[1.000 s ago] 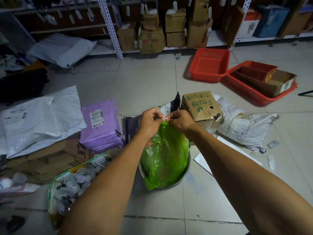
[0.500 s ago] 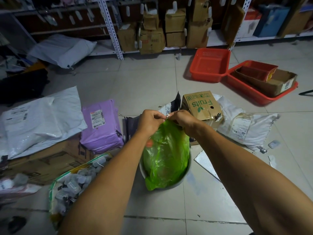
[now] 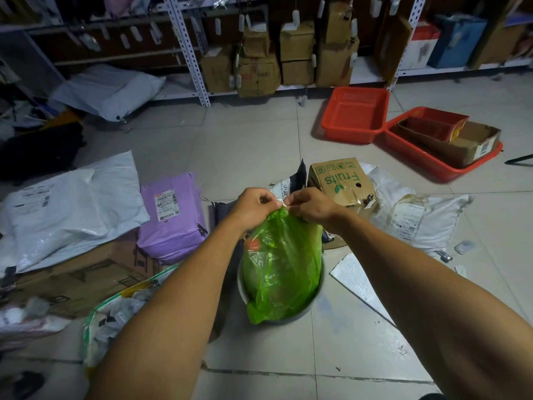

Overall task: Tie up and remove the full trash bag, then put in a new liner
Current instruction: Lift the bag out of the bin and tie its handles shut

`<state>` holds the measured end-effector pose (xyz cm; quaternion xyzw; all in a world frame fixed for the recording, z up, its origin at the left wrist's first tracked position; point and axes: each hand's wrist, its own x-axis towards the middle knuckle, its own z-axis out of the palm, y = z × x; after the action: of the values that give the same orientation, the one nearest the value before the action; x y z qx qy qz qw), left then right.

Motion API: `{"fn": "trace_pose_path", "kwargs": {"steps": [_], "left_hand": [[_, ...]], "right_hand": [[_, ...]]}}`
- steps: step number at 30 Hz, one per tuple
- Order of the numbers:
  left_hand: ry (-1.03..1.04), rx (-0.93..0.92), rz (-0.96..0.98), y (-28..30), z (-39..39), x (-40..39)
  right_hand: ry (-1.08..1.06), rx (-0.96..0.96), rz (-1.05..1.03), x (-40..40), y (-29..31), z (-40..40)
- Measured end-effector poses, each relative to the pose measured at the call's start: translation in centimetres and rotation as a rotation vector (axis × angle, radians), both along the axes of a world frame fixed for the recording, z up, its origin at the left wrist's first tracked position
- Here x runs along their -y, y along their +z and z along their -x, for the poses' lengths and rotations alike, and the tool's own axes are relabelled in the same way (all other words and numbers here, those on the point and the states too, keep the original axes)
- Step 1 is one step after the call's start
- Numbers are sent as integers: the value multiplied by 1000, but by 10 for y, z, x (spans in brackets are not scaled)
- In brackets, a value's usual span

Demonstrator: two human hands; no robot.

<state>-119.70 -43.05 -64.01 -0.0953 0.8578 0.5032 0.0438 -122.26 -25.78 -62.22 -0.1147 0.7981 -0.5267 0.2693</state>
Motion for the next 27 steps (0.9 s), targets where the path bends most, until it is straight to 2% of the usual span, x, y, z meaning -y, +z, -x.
{"fn": "trace_pose_path", "kwargs": {"steps": [2, 6, 12, 22, 27], "left_hand": [[-5, 23, -7, 2, 1, 1], [-22, 106, 40, 10, 3, 9], [-118, 193, 209, 8, -4, 20], [-237, 176, 374, 5, -12, 38], [-197, 137, 347, 6, -18, 36]], "right_hand": [[19, -77, -49, 1, 1, 0], [-78, -200, -136, -12, -6, 4], [-44, -397, -331, -21, -22, 8], [-87, -425, -430, -23, -33, 8], [-103, -451, -495, -19, -31, 2]]}}
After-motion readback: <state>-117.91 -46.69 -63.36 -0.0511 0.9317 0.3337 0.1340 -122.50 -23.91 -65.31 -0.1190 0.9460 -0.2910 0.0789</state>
